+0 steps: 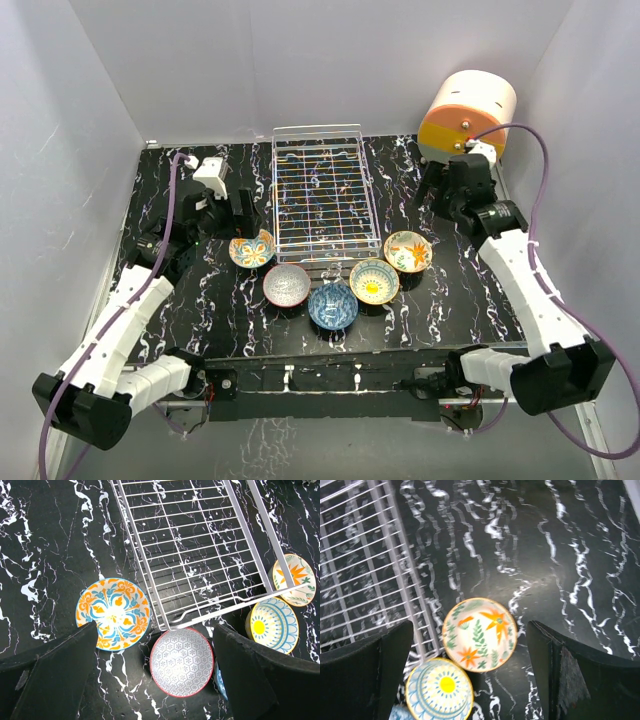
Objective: Load the bowls into the dish rack
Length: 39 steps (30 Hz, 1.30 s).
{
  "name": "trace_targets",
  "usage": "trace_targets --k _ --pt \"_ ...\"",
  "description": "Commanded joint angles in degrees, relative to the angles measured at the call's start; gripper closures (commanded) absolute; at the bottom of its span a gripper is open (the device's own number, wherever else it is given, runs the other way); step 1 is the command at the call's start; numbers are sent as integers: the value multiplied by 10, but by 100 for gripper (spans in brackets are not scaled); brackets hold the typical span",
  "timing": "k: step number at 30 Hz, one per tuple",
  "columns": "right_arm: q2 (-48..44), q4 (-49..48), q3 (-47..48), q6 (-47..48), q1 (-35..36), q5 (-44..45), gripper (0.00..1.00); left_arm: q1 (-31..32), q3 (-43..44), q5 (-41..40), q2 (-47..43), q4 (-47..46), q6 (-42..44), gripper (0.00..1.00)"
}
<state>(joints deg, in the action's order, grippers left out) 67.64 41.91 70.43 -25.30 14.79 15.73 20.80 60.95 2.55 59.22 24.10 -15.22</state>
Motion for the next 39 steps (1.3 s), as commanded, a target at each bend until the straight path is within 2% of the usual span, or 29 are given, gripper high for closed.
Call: trace_targets --k 1,6,12,15,17,20,27,33,39 --pt "31 -20 -35 13 -94 -86 1 2 0 1 -17 9 5 3" --pt "16 -44 -115 -31 -143 -145 1 2 -6 2 -23 8 5 3" --pt "-3 -69 -200 -66 -173 -206 7 2 -14 6 -22 0 5 3" --pt "1 -82 -215 -69 -174 -220 14 2 -16 7 -20 1 5 3" --pt "2 -82 -213 -64 -174 -224 22 2 -15 5 -21 5 6 3" --pt "-6 -77 -199 -37 -174 -218 28 2 -13 3 -23 6 6 3" --pt "-34 -69 -179 -13 -127 -192 28 2 -13 4 -14 -3 4 3" --pt "15 -84 -155 -41 -86 -194 27 2 -10 9 -7 -2 4 3" --pt "74 -52 -116 -38 -69 -163 26 2 -18 31 -20 -9 -6 3"
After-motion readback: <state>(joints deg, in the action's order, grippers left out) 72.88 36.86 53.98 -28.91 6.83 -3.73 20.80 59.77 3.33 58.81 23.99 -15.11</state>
